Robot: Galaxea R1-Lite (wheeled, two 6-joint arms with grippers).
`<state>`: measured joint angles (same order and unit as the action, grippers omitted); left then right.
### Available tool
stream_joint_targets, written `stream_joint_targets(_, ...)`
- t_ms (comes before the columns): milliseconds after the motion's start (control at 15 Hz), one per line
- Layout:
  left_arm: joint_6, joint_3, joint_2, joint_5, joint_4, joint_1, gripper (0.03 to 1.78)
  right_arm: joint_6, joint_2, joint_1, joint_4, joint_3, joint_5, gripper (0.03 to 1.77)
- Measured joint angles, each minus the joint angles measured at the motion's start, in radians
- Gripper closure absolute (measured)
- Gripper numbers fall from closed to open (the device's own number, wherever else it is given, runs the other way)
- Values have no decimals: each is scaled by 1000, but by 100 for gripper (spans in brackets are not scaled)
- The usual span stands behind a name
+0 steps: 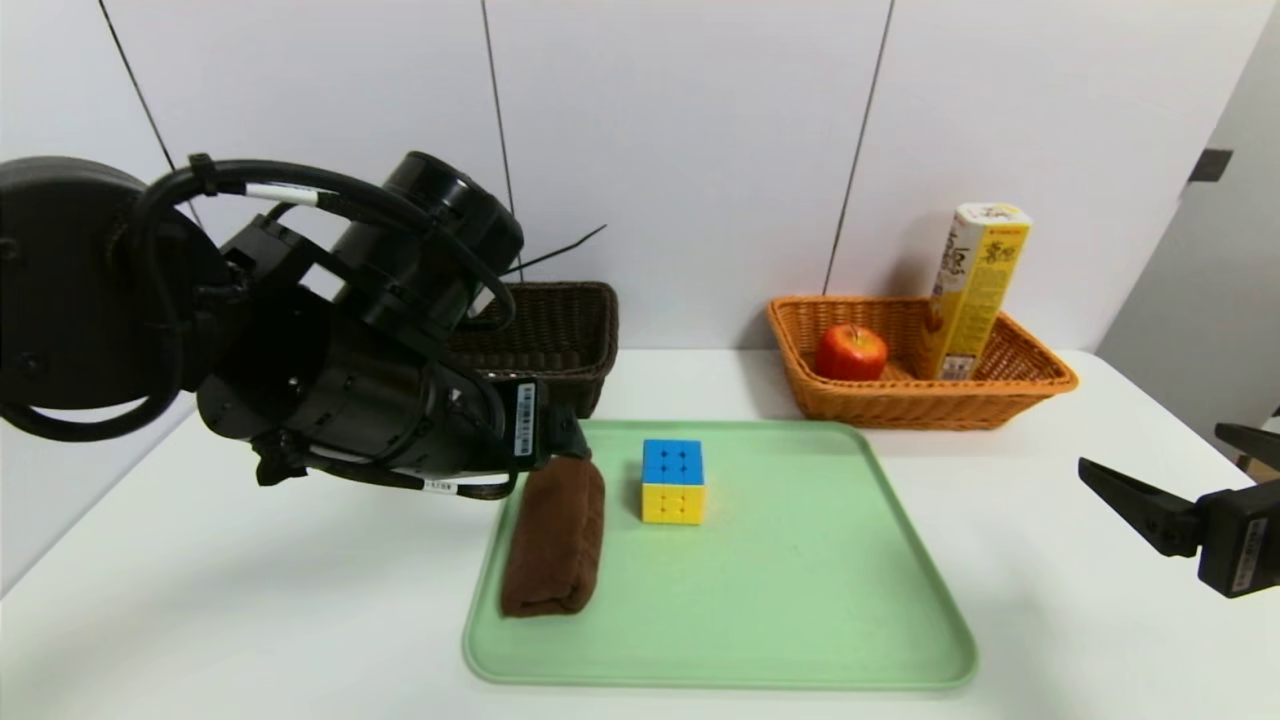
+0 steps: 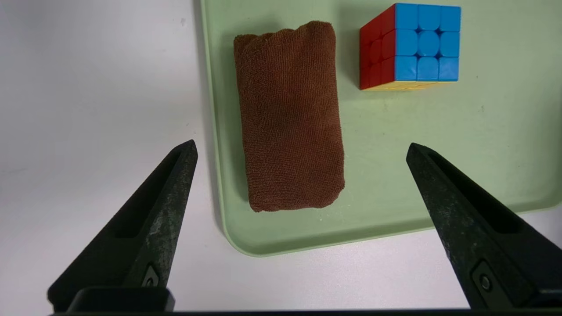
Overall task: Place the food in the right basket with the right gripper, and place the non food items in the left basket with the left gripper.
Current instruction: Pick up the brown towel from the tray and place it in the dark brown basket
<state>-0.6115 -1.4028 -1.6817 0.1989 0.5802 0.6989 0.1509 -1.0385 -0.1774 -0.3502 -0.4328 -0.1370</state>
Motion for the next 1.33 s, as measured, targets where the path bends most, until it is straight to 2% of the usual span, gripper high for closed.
stream_joint_targets(467,-10,12,-110,6,-17,26,12,6,-13,0,-1,2,0,10)
stream_joint_targets(800,-26,36,-193,6,-115,28,12,4,-28,4,-3,-2,3,10)
stream_joint_targets(1133,-23,37,-236,11,-135,18,12,3,-38,4,-4,-6,6,10)
stream_joint_targets(1333,-21,39,-249,41,-136,11,12,1,-39,4,-3,-6,6,10)
